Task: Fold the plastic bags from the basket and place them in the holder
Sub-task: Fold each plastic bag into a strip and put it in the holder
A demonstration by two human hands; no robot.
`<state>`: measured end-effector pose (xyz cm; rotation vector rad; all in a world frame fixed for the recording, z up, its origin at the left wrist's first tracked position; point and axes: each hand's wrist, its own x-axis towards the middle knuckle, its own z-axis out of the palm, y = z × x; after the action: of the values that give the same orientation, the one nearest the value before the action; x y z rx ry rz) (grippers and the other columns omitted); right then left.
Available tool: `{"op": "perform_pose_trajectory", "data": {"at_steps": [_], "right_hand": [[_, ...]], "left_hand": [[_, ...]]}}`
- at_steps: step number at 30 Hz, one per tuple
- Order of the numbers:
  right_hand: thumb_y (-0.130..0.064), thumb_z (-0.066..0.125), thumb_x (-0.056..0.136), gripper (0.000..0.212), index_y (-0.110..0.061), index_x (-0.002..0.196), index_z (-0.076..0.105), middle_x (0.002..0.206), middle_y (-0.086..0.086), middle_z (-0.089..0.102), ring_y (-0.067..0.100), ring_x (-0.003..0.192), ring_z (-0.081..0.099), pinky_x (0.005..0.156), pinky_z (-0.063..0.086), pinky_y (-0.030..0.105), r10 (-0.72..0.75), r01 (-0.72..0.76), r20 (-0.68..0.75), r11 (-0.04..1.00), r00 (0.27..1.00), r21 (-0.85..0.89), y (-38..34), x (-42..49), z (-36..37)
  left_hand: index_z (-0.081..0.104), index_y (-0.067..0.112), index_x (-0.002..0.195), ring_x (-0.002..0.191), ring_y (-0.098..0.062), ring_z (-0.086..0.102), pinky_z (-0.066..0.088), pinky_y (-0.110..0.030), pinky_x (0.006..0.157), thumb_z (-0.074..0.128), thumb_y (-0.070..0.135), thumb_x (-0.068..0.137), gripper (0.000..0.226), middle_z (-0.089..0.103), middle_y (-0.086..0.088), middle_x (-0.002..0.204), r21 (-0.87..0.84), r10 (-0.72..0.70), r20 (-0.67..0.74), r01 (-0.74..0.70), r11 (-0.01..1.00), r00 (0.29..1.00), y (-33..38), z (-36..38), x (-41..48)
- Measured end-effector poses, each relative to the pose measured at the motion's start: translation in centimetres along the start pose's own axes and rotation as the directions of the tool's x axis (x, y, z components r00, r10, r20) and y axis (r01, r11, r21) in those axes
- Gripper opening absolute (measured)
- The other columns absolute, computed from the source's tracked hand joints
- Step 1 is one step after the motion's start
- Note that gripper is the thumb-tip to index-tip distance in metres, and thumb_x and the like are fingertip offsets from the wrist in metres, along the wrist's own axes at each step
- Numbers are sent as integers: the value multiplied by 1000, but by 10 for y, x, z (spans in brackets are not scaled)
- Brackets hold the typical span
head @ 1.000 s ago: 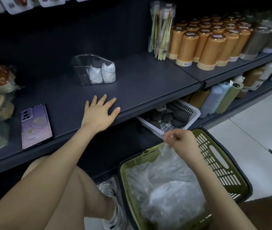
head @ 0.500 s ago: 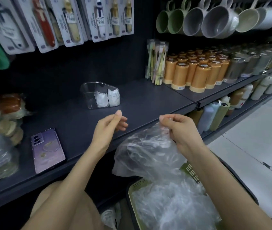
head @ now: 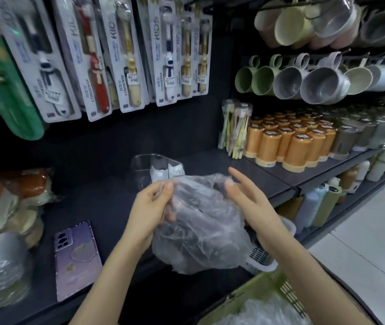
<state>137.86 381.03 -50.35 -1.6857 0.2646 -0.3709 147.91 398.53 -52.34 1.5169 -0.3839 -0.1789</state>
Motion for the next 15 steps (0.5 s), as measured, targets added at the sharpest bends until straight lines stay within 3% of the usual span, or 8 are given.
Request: {"op": "perform_pose_trajectory", "data": {"at_steps": [1,3,5,7,8,11,13,15], "right_hand": [[-62,55,75,64,-44,136,47,119,-25,57,-10,106,55,88,45,17,-29,30,44,999,999,-42,3,-4,-1],[-57,60,76,54,-43,128,54,116,-20,61,-11,101,57,82,46,14,-55,69,105,989,993,-128,13,-6,-2],[-43,71,78,33,-37,110,66,103,-14,67,-2,90,61,77,48,15,-103,128,104,953,989,-274,20,-1,1],[-25,75,83,7,-28,89,73,86,-10,71,2,77,61,71,48,18,-136,144,49,927,990,-346,23,7,8],[-20,73,84,6,-25,82,73,81,-9,71,1,72,60,68,47,17,-141,142,27,923,990,-357,24,11,11],[-22,72,85,13,-22,72,72,76,-12,70,0,69,59,64,44,16,-161,121,-68,907,985,-404,24,22,18],[-24,71,85,16,-18,70,71,73,-13,69,1,70,60,63,44,19,-207,111,-160,877,965,-468,21,28,19],[-24,69,86,16,-15,72,70,72,-9,68,7,72,61,63,45,25,-244,89,-221,836,944,-542,16,29,21]], "left_hand": [[76,32,89,84,-30,61,52,-51,82,55,28,96,23,67,-26,100,-8,-18,-4,18,1000,1000,0,-3,3],[76,31,89,87,-35,61,48,-59,88,55,28,97,23,66,-28,101,-6,-29,-17,29,1000,999,-2,-7,6],[76,27,89,78,-33,61,51,-56,80,54,27,97,23,68,-26,91,4,-51,-55,51,999,997,-7,-10,11],[75,22,88,62,-26,59,49,-43,64,54,27,98,23,67,-15,72,22,-95,-107,98,995,990,-12,-13,15],[73,20,89,62,-24,60,48,-39,63,55,27,97,21,67,-9,71,16,-114,-126,117,993,985,-13,-13,16],[68,16,104,95,-23,66,53,-39,90,63,29,91,19,70,-2,100,9,-135,-204,140,990,970,-20,-16,22],[61,23,111,106,-17,60,47,-39,99,68,40,85,32,63,4,110,122,-45,-340,92,988,939,-22,-18,23],[58,33,111,107,-12,54,45,-35,97,64,55,77,41,57,8,115,325,201,-376,-74,943,904,-17,-18,19]]}}
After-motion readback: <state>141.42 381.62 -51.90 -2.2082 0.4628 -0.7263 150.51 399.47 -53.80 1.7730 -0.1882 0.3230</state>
